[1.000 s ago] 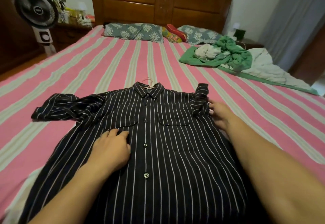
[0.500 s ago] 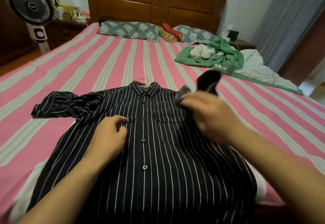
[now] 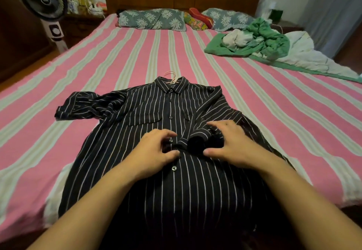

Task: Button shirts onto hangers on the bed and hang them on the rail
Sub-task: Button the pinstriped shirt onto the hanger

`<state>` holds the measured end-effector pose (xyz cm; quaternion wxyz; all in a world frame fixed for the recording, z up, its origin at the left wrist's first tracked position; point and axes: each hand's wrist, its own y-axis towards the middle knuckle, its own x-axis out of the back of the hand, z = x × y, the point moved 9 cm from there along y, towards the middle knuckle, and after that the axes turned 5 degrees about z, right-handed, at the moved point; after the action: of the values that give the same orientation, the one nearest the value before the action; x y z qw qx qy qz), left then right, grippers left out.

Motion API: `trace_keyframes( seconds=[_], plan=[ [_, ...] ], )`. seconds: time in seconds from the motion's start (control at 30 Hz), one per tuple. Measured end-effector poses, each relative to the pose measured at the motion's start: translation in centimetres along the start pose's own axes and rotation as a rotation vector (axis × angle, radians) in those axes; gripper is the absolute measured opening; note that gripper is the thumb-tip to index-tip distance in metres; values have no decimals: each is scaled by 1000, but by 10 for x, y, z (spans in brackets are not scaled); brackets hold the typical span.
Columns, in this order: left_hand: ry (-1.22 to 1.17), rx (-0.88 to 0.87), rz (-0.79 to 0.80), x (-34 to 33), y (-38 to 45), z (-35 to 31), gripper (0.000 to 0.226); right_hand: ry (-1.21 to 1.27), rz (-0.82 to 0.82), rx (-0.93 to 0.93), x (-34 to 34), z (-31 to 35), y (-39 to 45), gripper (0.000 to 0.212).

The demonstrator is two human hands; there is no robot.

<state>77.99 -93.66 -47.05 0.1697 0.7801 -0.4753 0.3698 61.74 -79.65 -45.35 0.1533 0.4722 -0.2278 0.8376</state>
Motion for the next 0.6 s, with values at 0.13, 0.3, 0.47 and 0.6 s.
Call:
trace_keyframes(
  seconds=[0.13,0.3,0.47,0.6],
  plan=[
    [252,-57,-12,-18,19,-20,67,-68,-205,262,3,38,6,29],
    [6,-70,-169,-7,35,-24,12,469,-434,190,53,21,11,44],
    [-549,-13,-281,30,25,-16,15,1012,-479,72,66,-23,-1,37],
    [-438,-96,-121,4,13,-48,20,1313,-381,116,66,-27,-8,32]
  ],
)
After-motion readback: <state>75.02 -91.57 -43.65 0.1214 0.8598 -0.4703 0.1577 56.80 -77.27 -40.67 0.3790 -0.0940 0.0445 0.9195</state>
